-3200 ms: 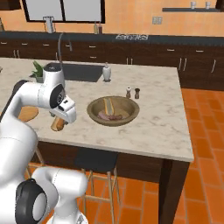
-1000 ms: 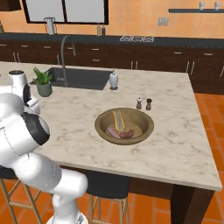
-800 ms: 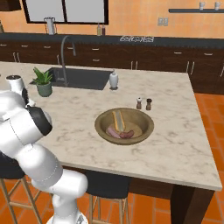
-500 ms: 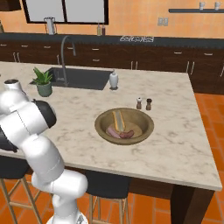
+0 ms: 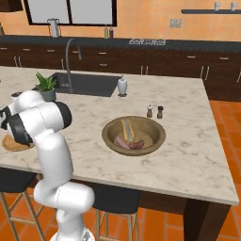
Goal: Place one bun and one sausage from the bowl on each plate.
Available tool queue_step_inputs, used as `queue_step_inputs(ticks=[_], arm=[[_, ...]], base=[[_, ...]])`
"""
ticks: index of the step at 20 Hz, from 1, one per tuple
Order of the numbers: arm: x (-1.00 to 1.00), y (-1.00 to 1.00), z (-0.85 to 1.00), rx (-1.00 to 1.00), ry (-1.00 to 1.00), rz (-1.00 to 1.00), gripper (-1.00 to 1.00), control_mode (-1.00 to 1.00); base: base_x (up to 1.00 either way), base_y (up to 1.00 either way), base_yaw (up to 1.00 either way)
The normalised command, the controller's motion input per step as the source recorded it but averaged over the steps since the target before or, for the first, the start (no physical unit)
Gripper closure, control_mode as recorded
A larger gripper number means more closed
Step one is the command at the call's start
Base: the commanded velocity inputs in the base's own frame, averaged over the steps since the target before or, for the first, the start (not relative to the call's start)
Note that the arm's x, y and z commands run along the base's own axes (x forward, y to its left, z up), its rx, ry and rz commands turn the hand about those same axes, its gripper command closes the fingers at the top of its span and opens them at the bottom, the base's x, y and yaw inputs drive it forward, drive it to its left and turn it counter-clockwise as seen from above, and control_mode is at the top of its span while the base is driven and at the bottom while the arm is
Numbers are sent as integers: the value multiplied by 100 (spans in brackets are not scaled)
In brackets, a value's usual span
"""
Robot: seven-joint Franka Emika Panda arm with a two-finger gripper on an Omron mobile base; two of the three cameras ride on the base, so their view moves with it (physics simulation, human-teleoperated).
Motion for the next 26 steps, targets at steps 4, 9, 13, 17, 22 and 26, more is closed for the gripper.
queue_step_inputs(ticks=[4, 9, 13, 17, 22, 26], arm=[[18, 20, -24, -1, 1, 0, 100, -100], [24, 10, -22, -2, 0, 0, 100, -100], [25, 8, -37, -1, 0, 0, 100, -100], [7, 4, -13, -1, -1, 0, 100, -100], [0, 0, 0, 0, 0, 0, -100, -100], [0, 0, 0, 0, 0, 0, -100, -100]], base=[[0, 0, 0], [0, 0, 0], [0, 0, 0], [0, 0, 0], [0, 0, 0], [0, 0, 0]])
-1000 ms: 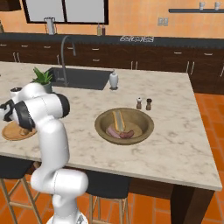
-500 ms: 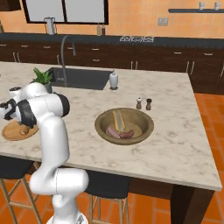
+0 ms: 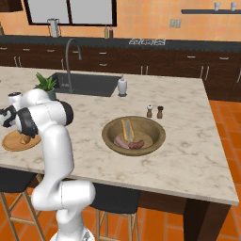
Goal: Place one bun and one sausage from the bowl on each plate.
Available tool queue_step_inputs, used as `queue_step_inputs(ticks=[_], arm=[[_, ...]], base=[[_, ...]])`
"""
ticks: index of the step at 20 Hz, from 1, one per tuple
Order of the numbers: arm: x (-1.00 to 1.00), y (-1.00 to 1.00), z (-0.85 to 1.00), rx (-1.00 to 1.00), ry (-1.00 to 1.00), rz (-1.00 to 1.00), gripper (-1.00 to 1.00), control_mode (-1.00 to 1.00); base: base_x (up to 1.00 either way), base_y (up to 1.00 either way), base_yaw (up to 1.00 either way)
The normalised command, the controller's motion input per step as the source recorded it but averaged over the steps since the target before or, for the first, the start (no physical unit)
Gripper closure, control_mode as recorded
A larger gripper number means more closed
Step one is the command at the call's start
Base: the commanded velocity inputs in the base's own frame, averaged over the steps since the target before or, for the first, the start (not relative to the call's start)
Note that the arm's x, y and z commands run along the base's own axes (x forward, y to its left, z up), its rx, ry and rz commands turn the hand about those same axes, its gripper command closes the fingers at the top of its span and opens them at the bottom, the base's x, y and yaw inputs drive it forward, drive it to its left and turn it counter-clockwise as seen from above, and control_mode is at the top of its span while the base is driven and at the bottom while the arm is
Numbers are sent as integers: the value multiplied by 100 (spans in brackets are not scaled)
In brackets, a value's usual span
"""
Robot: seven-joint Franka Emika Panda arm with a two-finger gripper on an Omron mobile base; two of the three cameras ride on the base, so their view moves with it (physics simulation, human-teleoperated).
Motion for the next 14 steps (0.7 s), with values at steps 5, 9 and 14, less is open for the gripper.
queue_step_inputs(ticks=[5, 9, 14], arm=[[-7, 0, 15, 0, -2, -1, -100, -100], [-31, -6, 82, 0, -1, -4, -100, -100], [-23, -74, 77, 0, 0, -5, -100, -100]], base=[[0, 0, 0], [0, 0, 0], [0, 0, 0]])
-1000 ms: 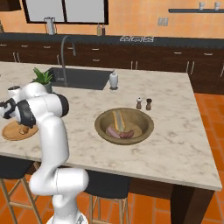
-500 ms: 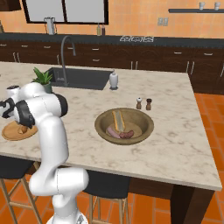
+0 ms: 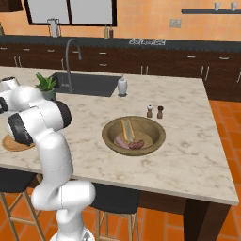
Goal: Place one bun and one sausage from the bowl on each plate.
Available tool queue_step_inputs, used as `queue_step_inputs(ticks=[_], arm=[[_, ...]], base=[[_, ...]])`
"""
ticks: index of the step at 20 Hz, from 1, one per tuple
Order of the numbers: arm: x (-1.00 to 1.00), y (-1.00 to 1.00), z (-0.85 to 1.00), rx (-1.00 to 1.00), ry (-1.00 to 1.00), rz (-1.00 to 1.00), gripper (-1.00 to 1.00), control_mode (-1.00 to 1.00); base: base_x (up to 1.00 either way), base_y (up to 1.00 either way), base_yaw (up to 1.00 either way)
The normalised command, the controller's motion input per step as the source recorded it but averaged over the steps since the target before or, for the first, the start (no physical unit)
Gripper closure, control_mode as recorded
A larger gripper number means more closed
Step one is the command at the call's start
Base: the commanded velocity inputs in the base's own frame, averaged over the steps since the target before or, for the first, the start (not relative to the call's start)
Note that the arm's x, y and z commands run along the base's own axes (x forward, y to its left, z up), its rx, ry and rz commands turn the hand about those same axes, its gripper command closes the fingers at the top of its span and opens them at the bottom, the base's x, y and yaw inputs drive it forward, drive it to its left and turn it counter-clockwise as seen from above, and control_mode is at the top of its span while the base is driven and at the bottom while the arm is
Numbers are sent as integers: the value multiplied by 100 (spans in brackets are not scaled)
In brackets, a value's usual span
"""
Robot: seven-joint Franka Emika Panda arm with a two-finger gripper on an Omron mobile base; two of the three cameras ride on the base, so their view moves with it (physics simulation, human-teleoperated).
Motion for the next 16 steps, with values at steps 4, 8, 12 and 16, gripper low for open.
queue_step_inputs(ticks=[4, 8, 12, 16], arm=[[0, -100, 53, 0, 16, -19, -100, -100], [8, -100, 31, 0, 20, -29, -100, -100], [5, -100, 4, 0, 20, -27, -100, -100], [3, -100, 0, 0, 23, -26, -100, -100]], base=[[0, 0, 0], [0, 0, 0], [0, 0, 0], [0, 0, 0]])
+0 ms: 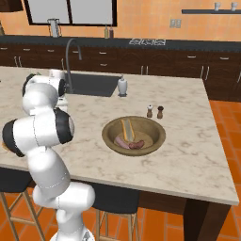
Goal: Place one bun and one sausage from the bowl on each plate.
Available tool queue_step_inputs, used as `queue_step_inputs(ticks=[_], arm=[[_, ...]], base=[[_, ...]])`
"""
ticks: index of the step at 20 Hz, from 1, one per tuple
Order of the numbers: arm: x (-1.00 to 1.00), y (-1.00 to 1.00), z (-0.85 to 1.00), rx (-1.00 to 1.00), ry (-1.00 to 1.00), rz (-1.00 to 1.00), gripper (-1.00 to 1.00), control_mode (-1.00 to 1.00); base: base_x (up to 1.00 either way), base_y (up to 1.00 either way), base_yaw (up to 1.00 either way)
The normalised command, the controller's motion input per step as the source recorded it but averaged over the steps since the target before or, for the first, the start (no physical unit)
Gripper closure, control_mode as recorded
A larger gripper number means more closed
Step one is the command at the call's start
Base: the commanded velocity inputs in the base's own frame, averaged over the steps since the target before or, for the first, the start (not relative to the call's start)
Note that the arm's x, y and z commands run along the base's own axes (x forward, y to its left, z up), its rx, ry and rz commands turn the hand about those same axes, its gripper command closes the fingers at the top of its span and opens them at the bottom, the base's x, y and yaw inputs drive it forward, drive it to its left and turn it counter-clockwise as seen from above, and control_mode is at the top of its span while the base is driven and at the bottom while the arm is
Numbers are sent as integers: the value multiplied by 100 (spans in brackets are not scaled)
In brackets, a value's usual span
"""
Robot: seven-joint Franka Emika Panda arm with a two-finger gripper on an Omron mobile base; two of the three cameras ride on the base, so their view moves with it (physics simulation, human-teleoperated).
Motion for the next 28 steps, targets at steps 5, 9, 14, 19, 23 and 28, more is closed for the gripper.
queue_step_inputs(ticks=[5, 9, 14, 19, 23, 28], arm=[[15, -100, 0, 0, 27, -27, -100, -100], [11, -100, 0, -1, 24, -23, -100, -100], [0, -100, -21, -10, 14, -16, -100, -100], [-13, -98, -39, -28, -1, -7, -100, -100], [-51, -85, -1, -5, -19, 19, -100, -100], [-34, -96, -4, 1, -32, 51, -100, -100]], base=[[0, 0, 0], [0, 0, 0], [0, 0, 0], [0, 0, 0], [0, 0, 0], [0, 0, 0]])
